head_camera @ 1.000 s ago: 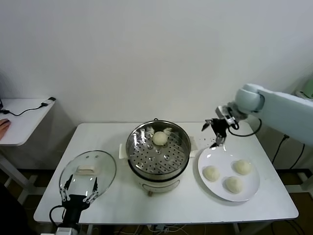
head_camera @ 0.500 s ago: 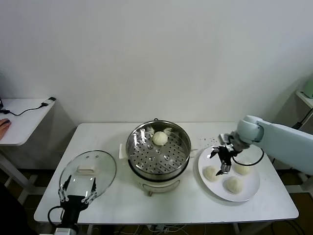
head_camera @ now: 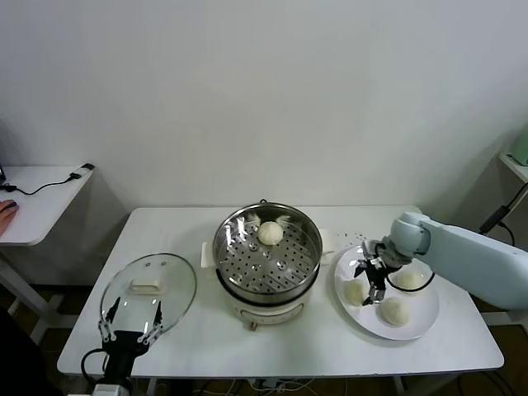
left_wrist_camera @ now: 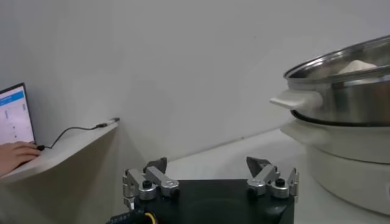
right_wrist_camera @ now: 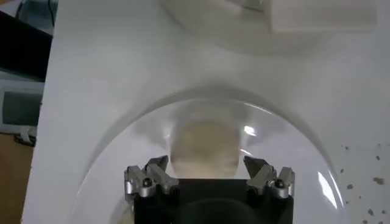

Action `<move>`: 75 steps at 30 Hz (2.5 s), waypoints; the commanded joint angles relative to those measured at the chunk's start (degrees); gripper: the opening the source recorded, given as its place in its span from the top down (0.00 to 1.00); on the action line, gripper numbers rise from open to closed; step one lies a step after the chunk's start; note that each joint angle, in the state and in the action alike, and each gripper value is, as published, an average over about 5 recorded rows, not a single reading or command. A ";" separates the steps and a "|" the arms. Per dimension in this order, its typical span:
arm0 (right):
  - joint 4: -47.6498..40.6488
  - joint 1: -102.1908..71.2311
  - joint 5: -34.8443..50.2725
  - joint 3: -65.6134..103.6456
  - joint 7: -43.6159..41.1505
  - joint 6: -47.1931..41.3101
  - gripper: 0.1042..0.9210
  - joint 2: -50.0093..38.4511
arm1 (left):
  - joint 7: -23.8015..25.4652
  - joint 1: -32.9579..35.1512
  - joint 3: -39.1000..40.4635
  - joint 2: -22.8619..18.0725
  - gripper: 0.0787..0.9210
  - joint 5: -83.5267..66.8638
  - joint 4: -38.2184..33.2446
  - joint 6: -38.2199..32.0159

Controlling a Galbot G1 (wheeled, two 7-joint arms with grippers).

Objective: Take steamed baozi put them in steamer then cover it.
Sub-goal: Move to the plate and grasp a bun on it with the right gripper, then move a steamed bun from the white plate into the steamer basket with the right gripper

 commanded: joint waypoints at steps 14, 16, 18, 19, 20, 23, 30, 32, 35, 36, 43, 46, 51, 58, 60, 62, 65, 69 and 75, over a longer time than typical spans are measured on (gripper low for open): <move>0.43 5.21 3.50 -0.38 -0.45 -0.09 0.35 -2.56 | 0.03 0.08 0.00 0.14 0.12 0.07 0.05 0.06; 0.71 10.41 5.99 -3.11 -0.69 0.14 0.35 -3.46 | 0.04 0.11 0.04 0.18 0.12 0.09 0.03 0.07; 0.77 16.74 8.74 -6.95 -1.09 0.57 0.34 -4.02 | 0.05 0.09 0.09 0.23 0.12 0.11 -0.06 0.14; 0.73 19.82 10.18 -9.18 -1.25 0.76 0.34 -4.03 | 0.06 0.07 0.13 0.26 0.12 0.13 -0.13 0.18; 0.66 23.07 11.71 -11.38 -1.41 0.93 0.34 -3.89 | 0.07 0.05 0.18 0.27 0.12 0.15 -0.21 0.23; 0.53 33.25 17.11 -18.25 -1.80 1.30 0.34 -2.05 | 0.07 0.04 0.44 0.21 0.12 0.27 -0.30 0.27; 1.50 46.98 28.20 -25.53 -2.12 -0.59 0.33 6.36 | 0.06 0.26 1.56 0.18 0.12 0.52 -0.28 0.05; 1.95 48.01 30.22 -25.86 -1.90 -1.38 0.33 8.90 | 0.05 0.31 1.88 0.23 0.12 0.55 -0.32 -0.04; 2.70 47.53 32.38 -25.35 -0.87 -2.92 0.32 13.08 | 0.05 0.53 2.29 0.27 0.12 0.57 -0.50 -0.14; 2.78 46.96 32.77 -24.92 -0.44 -3.42 0.32 14.43 | 0.05 0.61 2.38 0.28 0.12 0.57 -0.59 -0.16; 1.89 40.40 33.68 -20.72 3.49 -7.12 0.32 24.56 | 0.04 1.15 2.40 0.61 0.12 0.26 -1.02 -0.22; 1.10 37.24 33.76 -19.69 5.08 -8.48 0.32 28.45 | 0.02 1.42 2.28 0.86 0.12 0.03 -1.04 -0.31; -1.10 31.97 33.07 -18.85 6.95 -9.81 0.32 33.63 | -0.04 1.42 1.97 1.19 0.12 -0.15 -0.81 -0.28; -2.51 27.56 32.43 -19.34 7.81 -10.33 0.32 36.96 | -0.06 1.13 1.74 1.49 0.12 -0.25 -0.41 -0.14; -2.71 26.49 32.02 -19.53 7.95 -10.38 0.32 37.19 | -0.07 1.00 1.61 1.60 0.12 -0.35 -0.26 -0.12; -2.89 25.48 31.42 -19.76 8.02 -10.35 0.32 37.25 | -0.08 0.85 1.47 1.72 0.12 -0.47 -0.10 -0.08; -3.35 24.09 30.39 -19.92 8.06 -10.27 0.32 37.24 | -0.08 0.63 1.33 1.88 0.12 -0.62 0.15 -0.02; -3.92 22.85 29.52 -19.86 8.19 -10.20 0.32 37.27 | -0.08 0.36 1.33 1.95 0.12 -0.64 0.45 0.05; -4.17 22.25 29.38 -19.48 8.66 -10.22 0.30 37.01 | -0.05 -0.14 1.44 1.85 0.12 -0.45 0.78 0.21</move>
